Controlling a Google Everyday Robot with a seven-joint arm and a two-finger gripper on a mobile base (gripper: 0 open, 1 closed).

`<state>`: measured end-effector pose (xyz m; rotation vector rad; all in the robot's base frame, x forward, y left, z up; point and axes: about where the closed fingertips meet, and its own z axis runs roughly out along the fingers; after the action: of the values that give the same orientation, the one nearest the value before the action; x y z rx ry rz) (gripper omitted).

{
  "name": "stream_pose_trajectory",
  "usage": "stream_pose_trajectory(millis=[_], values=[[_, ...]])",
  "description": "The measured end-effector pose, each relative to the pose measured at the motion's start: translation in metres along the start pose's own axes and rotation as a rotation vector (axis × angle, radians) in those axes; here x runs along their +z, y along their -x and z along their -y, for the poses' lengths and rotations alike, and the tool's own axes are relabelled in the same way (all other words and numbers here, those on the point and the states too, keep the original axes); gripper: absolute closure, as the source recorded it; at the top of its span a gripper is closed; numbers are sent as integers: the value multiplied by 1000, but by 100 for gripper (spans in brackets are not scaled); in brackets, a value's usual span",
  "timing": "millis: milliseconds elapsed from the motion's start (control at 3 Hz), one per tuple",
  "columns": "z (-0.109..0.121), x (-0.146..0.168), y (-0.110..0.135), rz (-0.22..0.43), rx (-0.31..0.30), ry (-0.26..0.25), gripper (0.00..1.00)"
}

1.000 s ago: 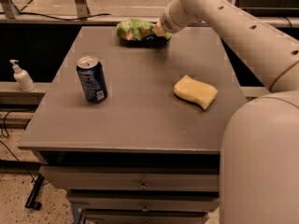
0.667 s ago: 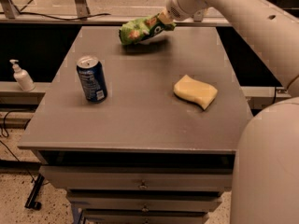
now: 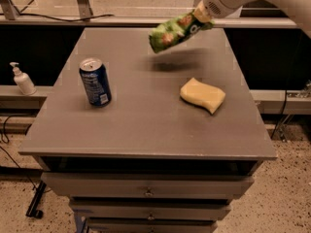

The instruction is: Move green rice chip bag near sponge

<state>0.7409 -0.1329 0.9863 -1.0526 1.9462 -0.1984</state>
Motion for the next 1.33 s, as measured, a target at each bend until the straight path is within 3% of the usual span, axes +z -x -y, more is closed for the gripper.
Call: stream_pose_trajectory(millis=[333,1333], values=[[-12,-34,-49,-85,36,-35,100],[-28,-61,-177,-316,162,-118,100]])
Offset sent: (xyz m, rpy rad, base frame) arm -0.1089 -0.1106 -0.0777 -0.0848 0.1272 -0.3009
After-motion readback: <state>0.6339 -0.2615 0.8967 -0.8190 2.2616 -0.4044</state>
